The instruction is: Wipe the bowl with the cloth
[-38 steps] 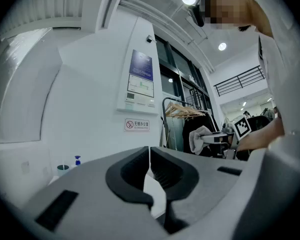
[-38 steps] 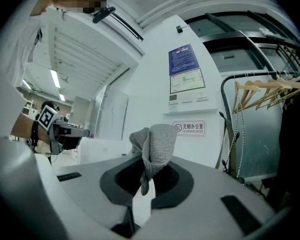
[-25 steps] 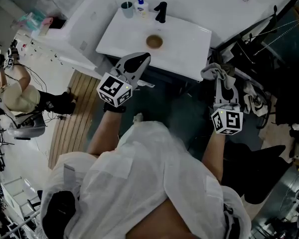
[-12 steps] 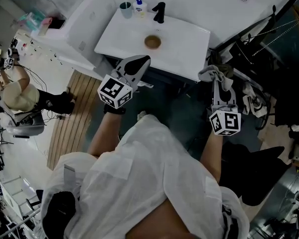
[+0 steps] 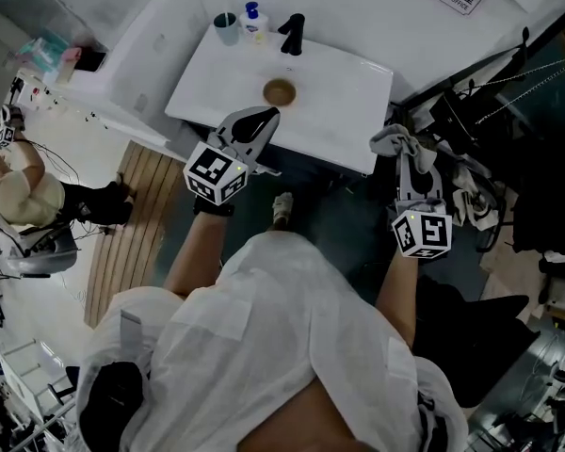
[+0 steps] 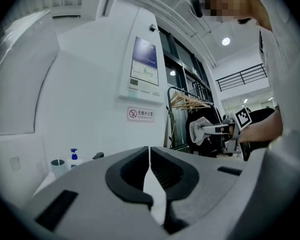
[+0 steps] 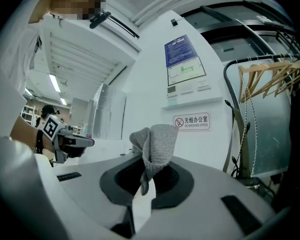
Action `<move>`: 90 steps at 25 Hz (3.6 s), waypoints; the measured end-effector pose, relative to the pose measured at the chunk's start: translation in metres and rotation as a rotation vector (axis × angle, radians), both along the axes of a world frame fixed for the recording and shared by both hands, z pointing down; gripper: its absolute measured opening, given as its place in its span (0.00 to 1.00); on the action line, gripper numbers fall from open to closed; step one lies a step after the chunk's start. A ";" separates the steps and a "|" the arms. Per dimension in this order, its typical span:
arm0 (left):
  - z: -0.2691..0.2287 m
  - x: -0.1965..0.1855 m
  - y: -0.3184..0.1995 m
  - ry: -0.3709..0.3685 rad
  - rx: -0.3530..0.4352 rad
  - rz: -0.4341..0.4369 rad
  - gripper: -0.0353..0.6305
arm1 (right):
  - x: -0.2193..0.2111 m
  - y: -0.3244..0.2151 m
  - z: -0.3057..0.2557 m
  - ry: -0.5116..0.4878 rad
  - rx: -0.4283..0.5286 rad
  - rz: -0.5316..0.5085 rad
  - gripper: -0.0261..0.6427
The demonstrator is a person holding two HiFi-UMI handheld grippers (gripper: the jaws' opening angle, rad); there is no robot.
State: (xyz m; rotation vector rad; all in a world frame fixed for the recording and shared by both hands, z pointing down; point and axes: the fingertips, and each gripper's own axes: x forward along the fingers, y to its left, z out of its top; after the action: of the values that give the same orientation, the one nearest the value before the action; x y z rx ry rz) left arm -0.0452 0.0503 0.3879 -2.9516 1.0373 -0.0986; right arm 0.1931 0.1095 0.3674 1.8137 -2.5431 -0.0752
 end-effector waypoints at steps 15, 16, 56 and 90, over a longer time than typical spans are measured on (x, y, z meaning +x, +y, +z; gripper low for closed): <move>0.042 -0.018 -0.164 -0.084 -0.075 -0.020 0.08 | -0.028 -0.168 0.016 0.025 -0.058 -0.046 0.09; 0.049 -0.022 -0.173 -0.096 -0.090 -0.022 0.08 | -0.032 -0.176 0.017 0.028 -0.062 -0.050 0.09; 0.357 -0.047 -0.290 -0.550 -0.711 -0.060 0.30 | -0.081 -0.286 0.113 0.064 -0.251 -0.203 0.10; 0.296 0.025 -0.248 -0.607 -0.782 0.071 0.08 | -0.093 -0.296 0.125 0.165 -0.271 -0.192 0.09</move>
State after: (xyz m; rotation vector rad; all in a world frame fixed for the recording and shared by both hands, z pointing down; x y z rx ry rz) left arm -0.0197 -0.1979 0.6838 -3.1419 0.9271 -1.6081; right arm 0.1005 -0.1862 0.4927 1.4062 -2.4636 0.1077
